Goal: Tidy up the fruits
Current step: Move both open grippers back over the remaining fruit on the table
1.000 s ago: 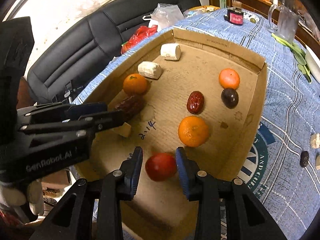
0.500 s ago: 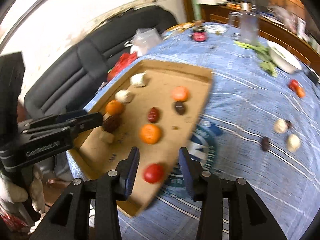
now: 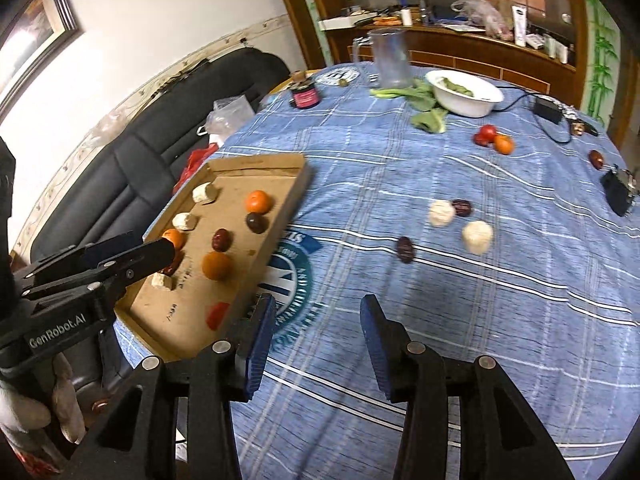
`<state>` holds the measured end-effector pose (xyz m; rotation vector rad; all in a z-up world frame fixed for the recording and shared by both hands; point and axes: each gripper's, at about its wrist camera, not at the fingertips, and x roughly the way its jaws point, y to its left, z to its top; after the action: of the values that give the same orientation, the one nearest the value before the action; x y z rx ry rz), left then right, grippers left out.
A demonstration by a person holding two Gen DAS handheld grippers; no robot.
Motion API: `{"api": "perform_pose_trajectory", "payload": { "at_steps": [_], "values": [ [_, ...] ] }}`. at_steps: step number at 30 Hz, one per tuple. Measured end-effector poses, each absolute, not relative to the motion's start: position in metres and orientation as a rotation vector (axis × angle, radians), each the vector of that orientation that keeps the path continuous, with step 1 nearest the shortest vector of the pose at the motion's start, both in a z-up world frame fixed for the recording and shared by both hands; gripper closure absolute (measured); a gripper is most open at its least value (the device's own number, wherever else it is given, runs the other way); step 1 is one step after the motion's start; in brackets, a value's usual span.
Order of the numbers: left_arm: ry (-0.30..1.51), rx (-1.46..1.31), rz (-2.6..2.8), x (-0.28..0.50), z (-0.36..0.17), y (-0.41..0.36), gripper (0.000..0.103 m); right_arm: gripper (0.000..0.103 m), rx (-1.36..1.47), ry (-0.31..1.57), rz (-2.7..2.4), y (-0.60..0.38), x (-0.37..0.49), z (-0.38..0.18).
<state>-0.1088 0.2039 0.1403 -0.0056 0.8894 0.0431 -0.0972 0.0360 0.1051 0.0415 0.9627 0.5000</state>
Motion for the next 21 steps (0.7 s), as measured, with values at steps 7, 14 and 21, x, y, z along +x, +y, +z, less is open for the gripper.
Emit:
{"api": "perform_pose_trajectory", "payload": {
  "at_steps": [7,14,21],
  "values": [
    [0.857,0.105,0.038,-0.110,0.145,0.167,0.051,0.053,0.040,0.960,0.473,0.014,-0.101,0.105],
    [0.865,0.114,0.042,-0.110,0.143,0.163,0.050,0.052,0.029,0.971,0.478,0.014,-0.100,0.101],
    [0.894,0.105,0.072,-0.106,0.136,0.172,0.050,0.052,0.018,0.987,0.496,0.024,-0.096,0.096]
  ]
}}
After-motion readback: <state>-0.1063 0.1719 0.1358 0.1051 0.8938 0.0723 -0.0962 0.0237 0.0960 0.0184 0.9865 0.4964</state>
